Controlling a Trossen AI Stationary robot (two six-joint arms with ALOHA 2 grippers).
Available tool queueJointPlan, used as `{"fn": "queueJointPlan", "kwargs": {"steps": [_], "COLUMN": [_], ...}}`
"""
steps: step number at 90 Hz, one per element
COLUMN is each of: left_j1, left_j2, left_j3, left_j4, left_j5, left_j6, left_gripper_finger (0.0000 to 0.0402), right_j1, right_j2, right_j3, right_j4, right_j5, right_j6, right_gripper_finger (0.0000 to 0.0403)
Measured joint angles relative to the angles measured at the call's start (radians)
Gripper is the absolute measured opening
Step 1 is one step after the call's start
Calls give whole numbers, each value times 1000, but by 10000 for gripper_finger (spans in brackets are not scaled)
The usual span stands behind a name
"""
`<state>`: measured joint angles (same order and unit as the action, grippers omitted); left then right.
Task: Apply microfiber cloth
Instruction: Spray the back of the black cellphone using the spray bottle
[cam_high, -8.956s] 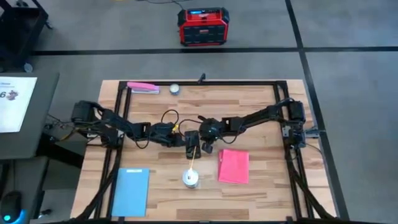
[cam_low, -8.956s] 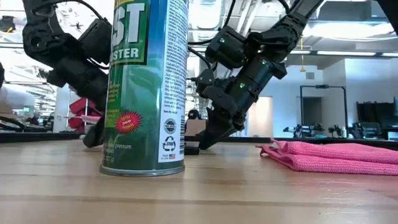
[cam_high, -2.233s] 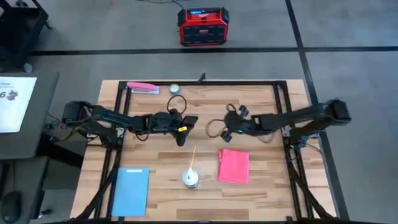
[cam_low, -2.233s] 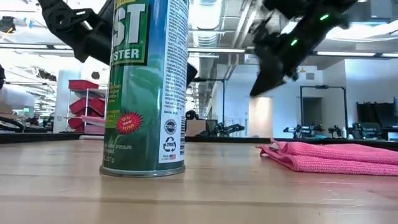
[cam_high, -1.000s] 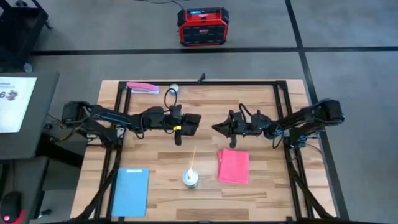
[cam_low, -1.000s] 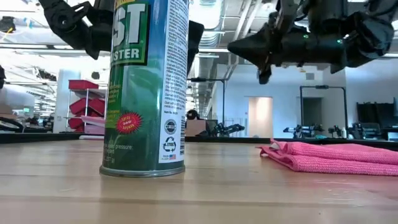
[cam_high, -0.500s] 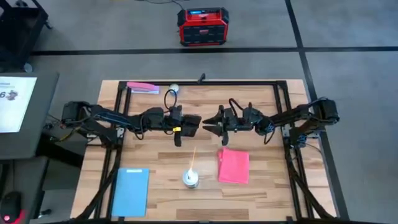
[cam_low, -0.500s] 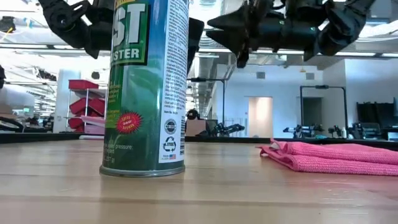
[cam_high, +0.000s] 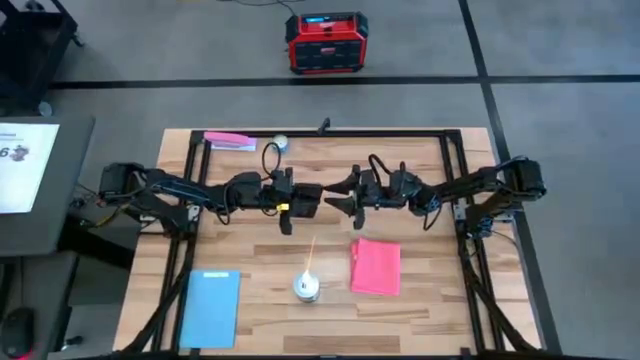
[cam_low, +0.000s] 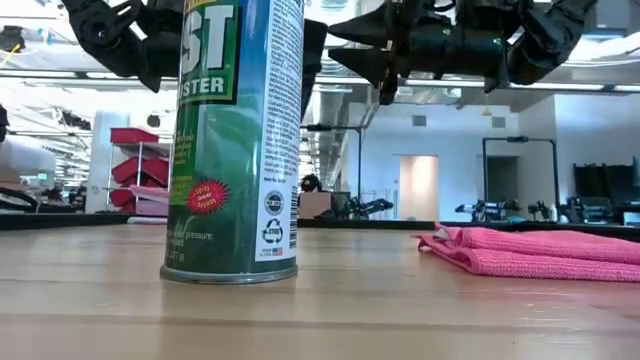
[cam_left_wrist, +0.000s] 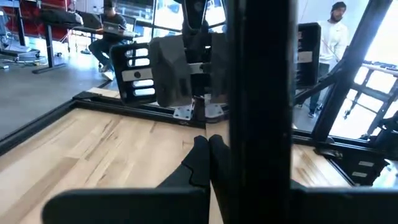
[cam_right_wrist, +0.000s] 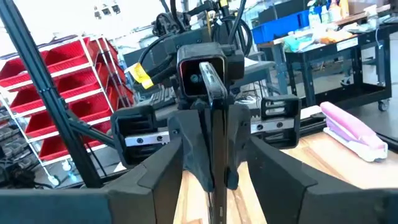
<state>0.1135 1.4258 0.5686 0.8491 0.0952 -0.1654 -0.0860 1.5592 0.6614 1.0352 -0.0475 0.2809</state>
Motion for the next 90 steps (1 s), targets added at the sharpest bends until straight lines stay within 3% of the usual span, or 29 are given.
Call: {"fn": "queueJointPlan", "kwargs": {"steps": [27,57,90], "left_j1": [-6,-24,-28], "left_j2": [12,51,170], "left_j3": [22,79,112], "left_j4": [40,0,87], "left_j5": [0,1,22], "left_j6": [-10,14,-15], "left_gripper_finger": [4,4,4], "right_j1": [0,0,-2], "right_j2": [0,1,1], "right_j3": [39,81,81], "right_j4": [-14,-87,-60], "right_j5": [0,0,1], "right_j6": [-40,-40,-39], "right_gripper_finger": [171,210,198]}}
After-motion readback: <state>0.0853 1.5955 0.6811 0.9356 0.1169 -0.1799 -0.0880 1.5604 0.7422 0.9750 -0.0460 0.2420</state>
